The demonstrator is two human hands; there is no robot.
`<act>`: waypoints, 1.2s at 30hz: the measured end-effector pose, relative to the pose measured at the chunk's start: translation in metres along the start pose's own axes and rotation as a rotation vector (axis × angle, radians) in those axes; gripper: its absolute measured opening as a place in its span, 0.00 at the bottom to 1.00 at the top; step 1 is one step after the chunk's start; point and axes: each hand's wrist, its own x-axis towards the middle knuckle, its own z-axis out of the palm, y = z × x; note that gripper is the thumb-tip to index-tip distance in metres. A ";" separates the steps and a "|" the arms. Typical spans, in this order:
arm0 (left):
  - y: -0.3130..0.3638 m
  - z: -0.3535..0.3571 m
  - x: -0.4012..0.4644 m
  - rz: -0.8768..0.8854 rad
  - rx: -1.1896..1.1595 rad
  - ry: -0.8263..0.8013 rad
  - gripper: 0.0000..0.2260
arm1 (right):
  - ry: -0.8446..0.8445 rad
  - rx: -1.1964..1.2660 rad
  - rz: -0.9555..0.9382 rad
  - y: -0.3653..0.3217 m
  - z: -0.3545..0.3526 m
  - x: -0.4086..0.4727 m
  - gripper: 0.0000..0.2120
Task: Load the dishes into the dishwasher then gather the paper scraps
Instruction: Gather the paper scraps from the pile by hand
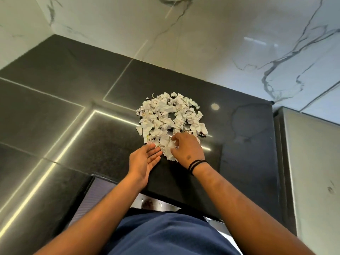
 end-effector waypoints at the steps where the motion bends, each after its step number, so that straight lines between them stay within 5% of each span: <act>1: 0.001 -0.001 0.001 -0.010 0.001 -0.006 0.14 | 0.016 0.007 0.013 0.000 0.001 0.000 0.13; 8: 0.014 -0.012 0.003 -0.043 0.072 -0.007 0.10 | 0.166 0.217 0.099 0.002 -0.011 -0.006 0.05; 14: 0.016 -0.020 0.001 -0.127 0.094 -0.036 0.13 | -0.045 -0.189 0.073 -0.009 -0.003 -0.002 0.13; 19: 0.022 -0.026 0.003 -0.113 0.098 -0.035 0.13 | 0.039 -0.082 0.132 -0.015 -0.002 0.001 0.07; 25: 0.043 -0.036 0.008 -0.020 -0.089 0.003 0.10 | 0.098 0.209 0.045 -0.042 -0.047 0.009 0.04; 32: 0.056 -0.045 0.016 -0.142 -0.414 -0.388 0.30 | -0.274 0.615 -0.140 -0.095 -0.044 0.037 0.11; 36: 0.059 -0.057 0.023 -0.109 -0.620 -0.400 0.29 | 0.027 0.316 -0.109 -0.093 -0.024 0.064 0.07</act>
